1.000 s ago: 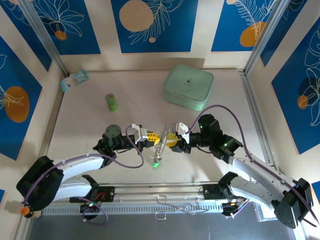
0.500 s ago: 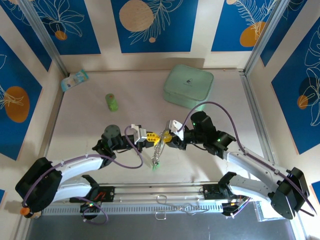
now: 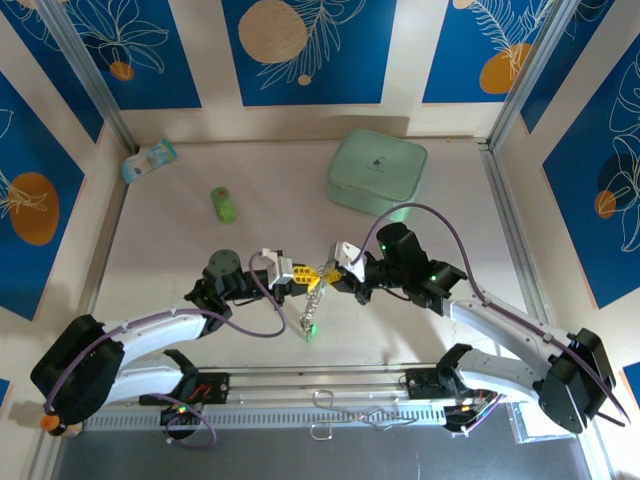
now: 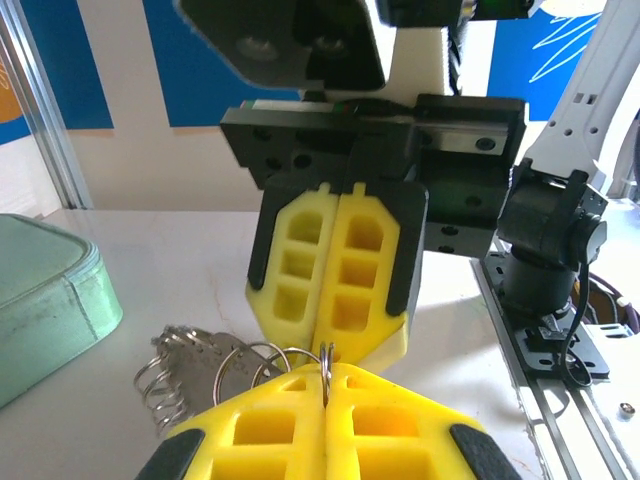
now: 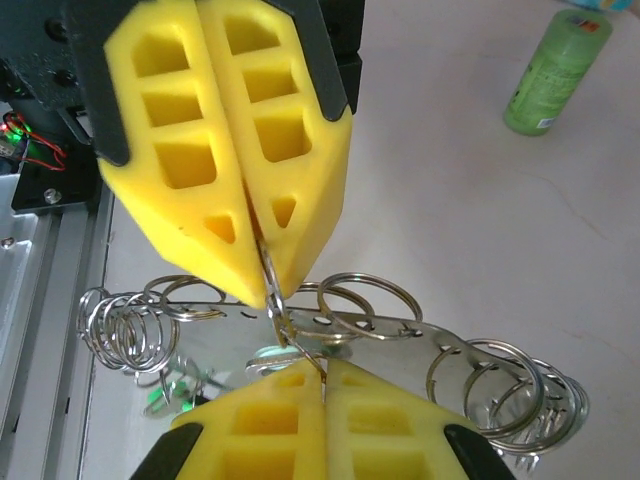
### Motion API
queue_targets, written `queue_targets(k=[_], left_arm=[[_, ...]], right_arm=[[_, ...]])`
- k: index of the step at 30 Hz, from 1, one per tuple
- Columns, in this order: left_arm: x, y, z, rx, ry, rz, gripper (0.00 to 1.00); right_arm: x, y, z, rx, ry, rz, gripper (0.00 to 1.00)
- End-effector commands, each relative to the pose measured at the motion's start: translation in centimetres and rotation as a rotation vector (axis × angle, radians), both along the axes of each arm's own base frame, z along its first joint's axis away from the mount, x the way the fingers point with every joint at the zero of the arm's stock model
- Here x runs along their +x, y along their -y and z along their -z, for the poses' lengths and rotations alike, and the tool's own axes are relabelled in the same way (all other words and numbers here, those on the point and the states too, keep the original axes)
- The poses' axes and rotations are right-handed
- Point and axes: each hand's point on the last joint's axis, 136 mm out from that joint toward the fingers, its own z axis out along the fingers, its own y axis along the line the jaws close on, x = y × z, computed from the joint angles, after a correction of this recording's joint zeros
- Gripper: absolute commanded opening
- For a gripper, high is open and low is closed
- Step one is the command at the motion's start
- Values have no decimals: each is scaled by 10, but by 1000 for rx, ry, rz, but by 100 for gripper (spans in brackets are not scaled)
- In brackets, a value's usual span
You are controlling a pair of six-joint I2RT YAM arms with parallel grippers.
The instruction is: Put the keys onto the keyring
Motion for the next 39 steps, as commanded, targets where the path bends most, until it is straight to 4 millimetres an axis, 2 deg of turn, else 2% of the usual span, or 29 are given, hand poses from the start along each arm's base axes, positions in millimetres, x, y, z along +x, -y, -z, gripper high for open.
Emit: queue_targets(k=[1, 7, 10, 16, 28, 31, 33, 35, 37, 39], left_arm=[[-10, 2, -37, -106, 108, 56, 0], [-9, 2, -28, -91, 89, 47, 0], [-8, 2, -26, -90, 83, 46, 0], [-8, 3, -29, -100, 84, 47, 0], [-4, 4, -31, -125, 84, 44, 0], [-3, 6, -30, -129, 74, 41, 0], [1, 6, -26, -120, 63, 26, 0], [5, 5, -19, -93, 43, -4, 0], [8, 4, -8, -38, 30, -27, 12], [9, 2, 3, 43, 32, -38, 20]], right_arm=[[-6, -5, -5, 3, -21, -36, 4], [-9, 7, -22, 83, 33, -15, 23], [-13, 7, -30, 125, 34, -29, 24], [-12, 2, -30, 142, 15, -42, 24], [-10, -11, -35, 185, -1, -69, 18], [-7, -14, -36, 195, 0, -70, 10], [-5, -14, -38, 206, 9, -68, 0], [-5, -13, -38, 196, 11, -69, 0], [-4, -10, -36, 163, 11, -58, 0], [-2, -6, -30, 103, 19, -50, 0]])
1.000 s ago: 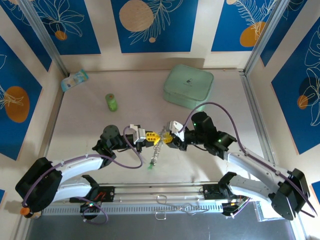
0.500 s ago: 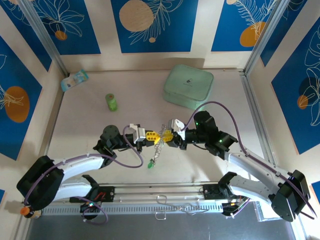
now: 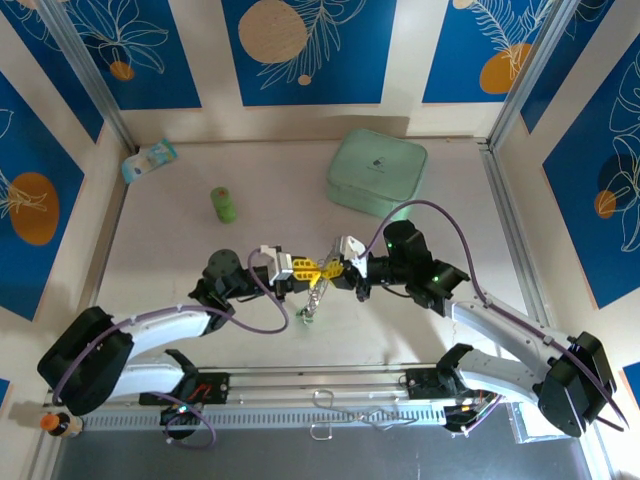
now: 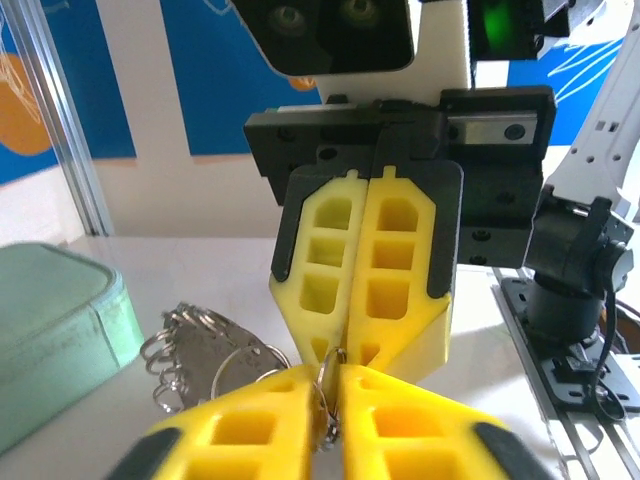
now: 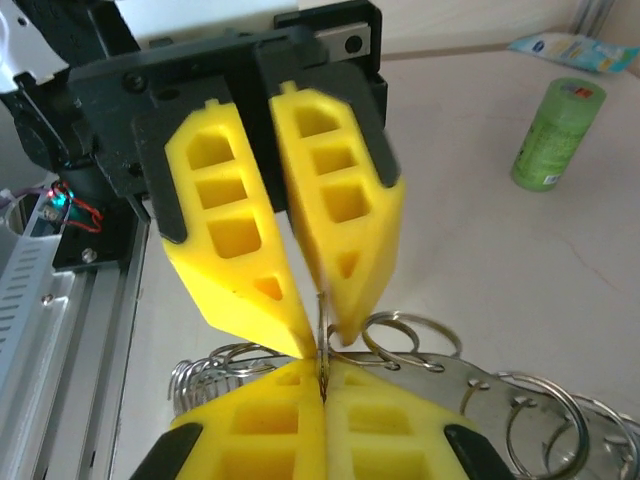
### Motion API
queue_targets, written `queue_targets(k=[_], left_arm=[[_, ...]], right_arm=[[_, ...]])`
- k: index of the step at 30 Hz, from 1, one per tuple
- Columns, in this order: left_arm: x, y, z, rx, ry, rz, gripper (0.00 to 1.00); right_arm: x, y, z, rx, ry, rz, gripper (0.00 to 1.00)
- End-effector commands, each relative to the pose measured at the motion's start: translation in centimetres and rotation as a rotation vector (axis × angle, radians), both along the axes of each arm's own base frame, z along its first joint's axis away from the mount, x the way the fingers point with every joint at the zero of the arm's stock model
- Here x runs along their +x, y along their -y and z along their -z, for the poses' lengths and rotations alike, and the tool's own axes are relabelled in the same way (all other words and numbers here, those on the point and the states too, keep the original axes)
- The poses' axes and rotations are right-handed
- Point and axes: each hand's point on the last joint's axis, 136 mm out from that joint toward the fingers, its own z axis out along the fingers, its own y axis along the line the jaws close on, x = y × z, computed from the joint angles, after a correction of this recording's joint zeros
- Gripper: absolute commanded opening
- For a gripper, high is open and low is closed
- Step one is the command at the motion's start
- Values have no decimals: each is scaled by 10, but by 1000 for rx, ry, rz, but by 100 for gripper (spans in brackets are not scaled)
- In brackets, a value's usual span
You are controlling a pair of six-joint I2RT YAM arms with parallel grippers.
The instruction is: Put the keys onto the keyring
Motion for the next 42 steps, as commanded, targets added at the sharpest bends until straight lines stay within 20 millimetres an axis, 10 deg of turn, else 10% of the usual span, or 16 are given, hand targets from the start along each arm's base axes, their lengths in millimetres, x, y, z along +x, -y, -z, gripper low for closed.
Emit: queue_targets(k=[1, 8, 30, 35, 42], left_arm=[[-2, -1, 13, 113, 7, -9, 23], [-10, -7, 28, 279, -3, 26, 32], [-11, 3, 14, 260, -1, 91, 0], [-13, 2, 9, 198, -7, 78, 0], [-12, 2, 0, 45, -24, 55, 0]], right_arm=[[0, 0, -6, -52, 43, -27, 0], [-3, 9, 5, -223, 39, -78, 0], [-5, -10, 5, -370, 69, -180, 0], [-8, -2, -13, -146, -22, -126, 30], [-11, 4, 2, -27, -81, -70, 33]])
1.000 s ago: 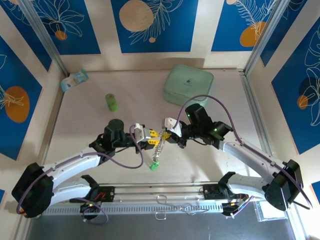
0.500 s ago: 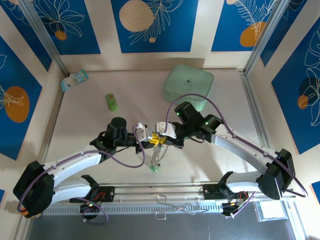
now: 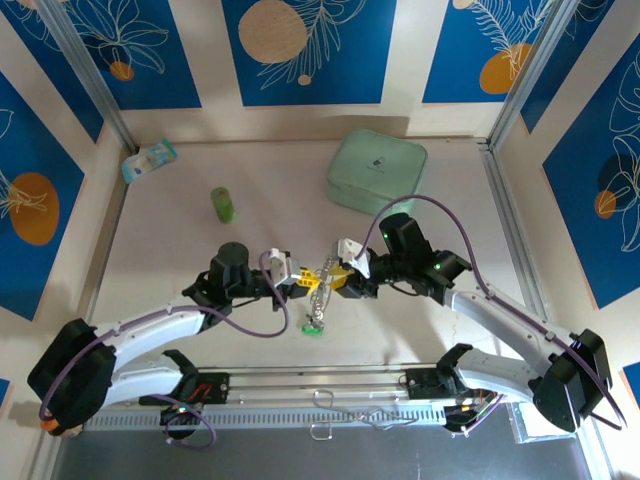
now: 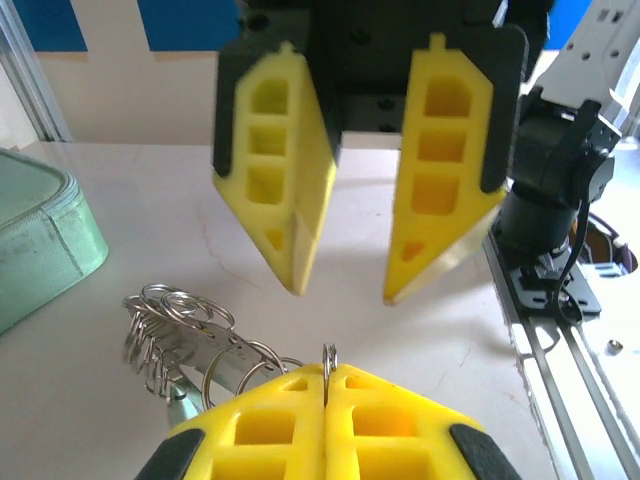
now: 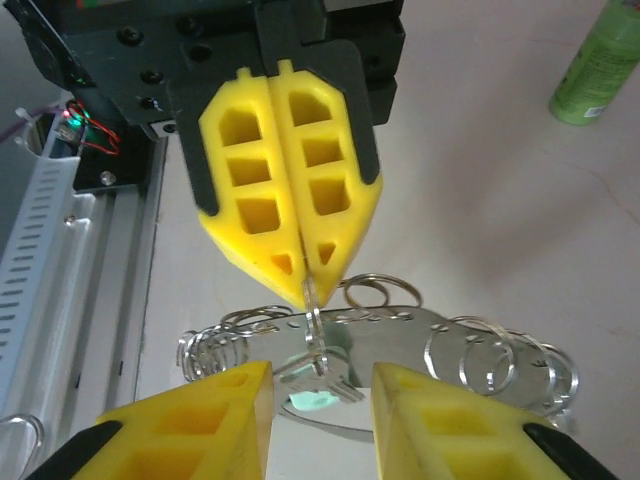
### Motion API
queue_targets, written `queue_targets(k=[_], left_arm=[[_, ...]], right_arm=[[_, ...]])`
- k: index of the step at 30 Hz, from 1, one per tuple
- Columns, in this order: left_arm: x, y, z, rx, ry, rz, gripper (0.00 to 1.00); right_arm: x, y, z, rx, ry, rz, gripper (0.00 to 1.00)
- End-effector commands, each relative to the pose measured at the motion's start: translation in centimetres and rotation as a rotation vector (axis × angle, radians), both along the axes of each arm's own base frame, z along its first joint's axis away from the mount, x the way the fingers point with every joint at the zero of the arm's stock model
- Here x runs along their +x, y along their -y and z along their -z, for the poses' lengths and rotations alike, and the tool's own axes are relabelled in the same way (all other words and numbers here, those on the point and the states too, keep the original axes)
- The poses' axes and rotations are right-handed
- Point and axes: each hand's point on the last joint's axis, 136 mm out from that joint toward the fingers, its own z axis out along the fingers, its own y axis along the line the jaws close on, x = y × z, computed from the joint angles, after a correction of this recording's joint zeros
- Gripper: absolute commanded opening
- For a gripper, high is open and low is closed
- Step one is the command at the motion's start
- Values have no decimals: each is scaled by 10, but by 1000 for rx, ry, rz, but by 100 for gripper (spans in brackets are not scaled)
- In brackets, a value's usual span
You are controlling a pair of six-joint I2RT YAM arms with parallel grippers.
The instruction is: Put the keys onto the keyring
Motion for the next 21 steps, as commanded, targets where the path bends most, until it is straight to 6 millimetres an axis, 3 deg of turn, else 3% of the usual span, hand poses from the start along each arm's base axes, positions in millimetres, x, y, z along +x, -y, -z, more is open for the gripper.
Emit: queue_targets(k=[1, 6, 11, 18, 21], left_arm=[[-4, 4, -30, -138, 46, 27, 0], [-6, 4, -30, -151, 46, 39, 0], [-8, 5, -28, -156, 37, 53, 0], [-11, 5, -33, -174, 39, 70, 0], [-11, 5, -43, -210, 37, 70, 0]], right_arm=[[-2, -9, -11, 110, -42, -10, 33], [-1, -8, -3, 95, -52, -5, 31], [-2, -6, -4, 86, -47, -4, 8], [-2, -3, 2, 60, -51, 2, 2], [-2, -6, 9, 47, -72, -3, 2]])
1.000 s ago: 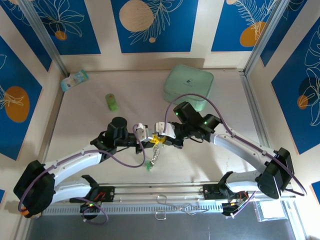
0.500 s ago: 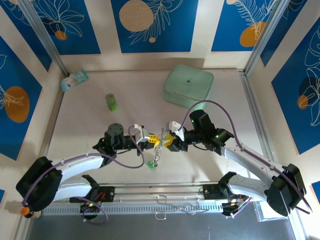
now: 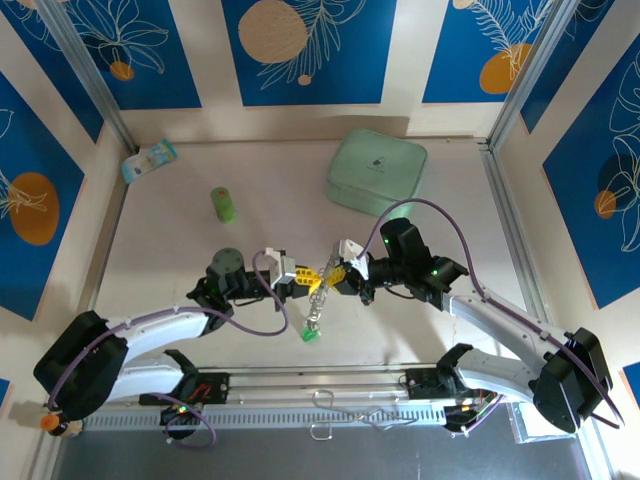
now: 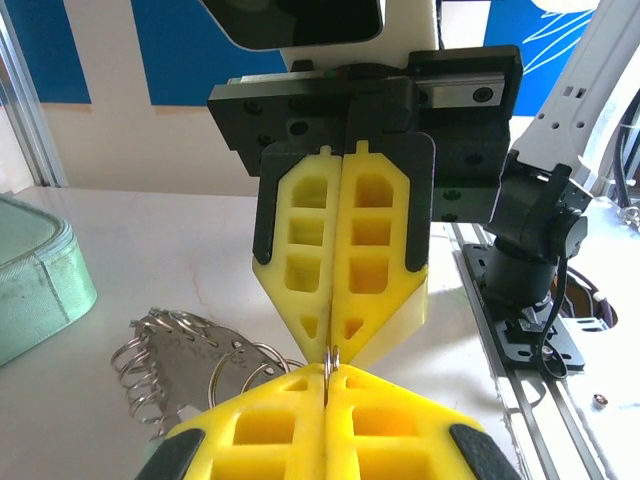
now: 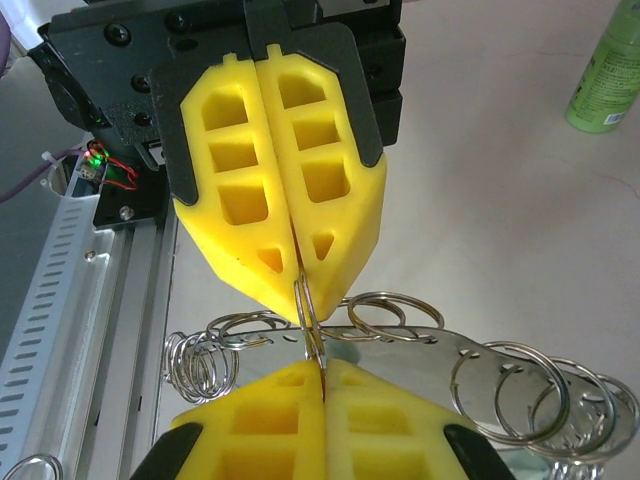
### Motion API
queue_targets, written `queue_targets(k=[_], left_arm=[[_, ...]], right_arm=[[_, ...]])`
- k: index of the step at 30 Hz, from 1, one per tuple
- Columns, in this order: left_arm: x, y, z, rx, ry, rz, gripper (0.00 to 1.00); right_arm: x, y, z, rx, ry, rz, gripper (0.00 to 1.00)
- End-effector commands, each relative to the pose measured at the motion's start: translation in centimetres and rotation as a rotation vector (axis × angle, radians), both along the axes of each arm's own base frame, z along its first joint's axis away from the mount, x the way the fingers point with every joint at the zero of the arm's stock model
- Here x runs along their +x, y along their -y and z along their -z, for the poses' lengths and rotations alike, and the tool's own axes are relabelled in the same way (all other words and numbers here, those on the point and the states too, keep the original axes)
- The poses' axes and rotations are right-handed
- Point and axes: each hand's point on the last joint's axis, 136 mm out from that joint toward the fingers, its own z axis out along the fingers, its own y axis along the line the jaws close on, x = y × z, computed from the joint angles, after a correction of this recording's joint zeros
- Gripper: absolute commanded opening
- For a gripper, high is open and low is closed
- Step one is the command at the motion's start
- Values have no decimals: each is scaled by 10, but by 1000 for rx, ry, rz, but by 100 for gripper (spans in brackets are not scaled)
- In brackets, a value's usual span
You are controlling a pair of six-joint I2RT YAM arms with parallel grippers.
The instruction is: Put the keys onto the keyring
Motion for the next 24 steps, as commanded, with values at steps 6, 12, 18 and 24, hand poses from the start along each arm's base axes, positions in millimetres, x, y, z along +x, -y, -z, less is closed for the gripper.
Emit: queue_targets(k=[6, 12, 18, 24], left_arm=[[-5, 1, -40, -155, 57, 26, 0], [-4, 2, -33, -144, 47, 26, 0], [-4, 3, -33, -142, 45, 38, 0], [-4, 4, -33, -145, 46, 40, 0]], right_arm=[[-5, -5, -1, 20, -20, -29, 14], [-4, 1, -19, 83, 42, -2, 25], [-1, -3, -22, 93, 46, -3, 25], [-1, -7, -27, 112, 50, -11, 15]])
